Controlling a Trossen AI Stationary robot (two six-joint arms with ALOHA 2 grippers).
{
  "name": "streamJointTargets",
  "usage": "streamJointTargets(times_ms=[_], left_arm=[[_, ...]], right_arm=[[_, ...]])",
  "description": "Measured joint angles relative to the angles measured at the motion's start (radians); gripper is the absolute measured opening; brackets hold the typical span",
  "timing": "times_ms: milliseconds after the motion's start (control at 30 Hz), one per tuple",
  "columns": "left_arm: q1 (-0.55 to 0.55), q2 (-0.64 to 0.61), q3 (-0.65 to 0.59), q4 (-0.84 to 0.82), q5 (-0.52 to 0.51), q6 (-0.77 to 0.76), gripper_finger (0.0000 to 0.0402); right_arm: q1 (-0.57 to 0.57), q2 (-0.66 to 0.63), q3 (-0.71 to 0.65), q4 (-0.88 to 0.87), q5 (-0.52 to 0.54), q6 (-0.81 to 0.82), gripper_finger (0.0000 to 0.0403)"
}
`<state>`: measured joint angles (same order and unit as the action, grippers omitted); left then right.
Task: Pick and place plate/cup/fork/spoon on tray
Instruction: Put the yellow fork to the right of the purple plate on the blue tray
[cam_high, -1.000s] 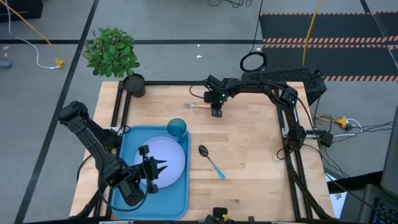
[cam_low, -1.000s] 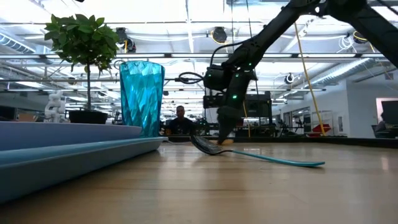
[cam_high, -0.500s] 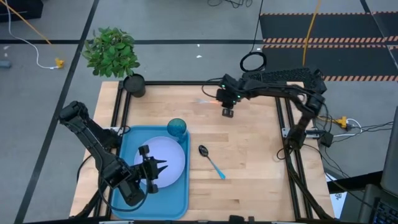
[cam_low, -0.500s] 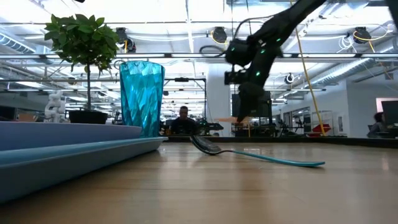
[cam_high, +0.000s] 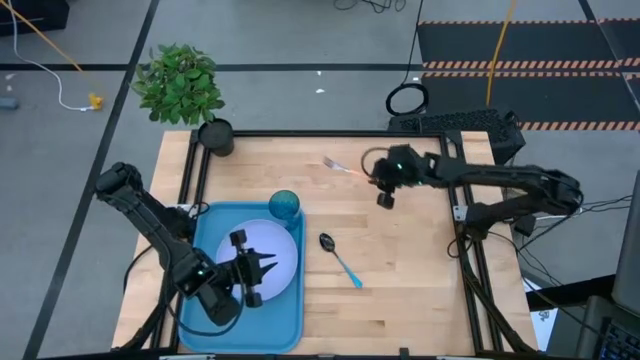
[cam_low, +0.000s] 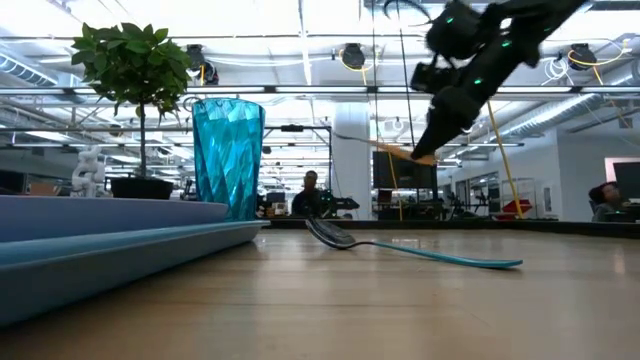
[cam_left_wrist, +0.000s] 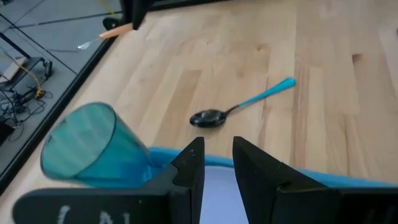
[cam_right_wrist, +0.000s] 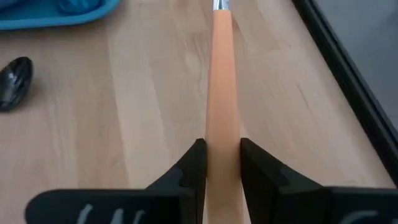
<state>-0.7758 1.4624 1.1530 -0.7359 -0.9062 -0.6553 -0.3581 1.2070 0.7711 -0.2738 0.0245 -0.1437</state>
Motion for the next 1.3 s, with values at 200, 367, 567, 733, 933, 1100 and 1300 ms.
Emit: streamJointTargets(times_ms=[200,367,567,733,933,1100,1300], left_arm=[[0.050,0.000,0.000,0.109,0.000,0.119,0.0088],[0.085,0.000,0.000,0.232,0.000,0.268,0.0088],[0.138,0.000,0.000,0.394,0.000,0.467,0.0088],[0.205,0.000,0.000,0.491,0.113,0.594,0.0089],[0.277,0.000,0.000,0.591,0.263,0.710,0.0098],[0.332,0.005,0.000,0.697,0.380,0.803,0.0179],[0.410,0.037,0.000,0.812,0.385,0.867,0.0296]], right_arm=[[0.152,-0.142,-0.055,0.013,0.148,0.075,0.0060],[0.250,-0.217,-0.055,0.024,0.180,0.136,0.0060],[0.341,-0.251,-0.055,0.061,0.264,0.136,0.0060],[0.399,-0.251,-0.055,0.163,0.263,0.130,0.0060],[0.455,-0.251,-0.055,0.339,0.263,0.065,0.0060],[0.491,-0.251,-0.055,0.444,0.263,0.028,0.0060],[0.524,-0.230,-0.054,0.545,0.257,0.003,0.0061]])
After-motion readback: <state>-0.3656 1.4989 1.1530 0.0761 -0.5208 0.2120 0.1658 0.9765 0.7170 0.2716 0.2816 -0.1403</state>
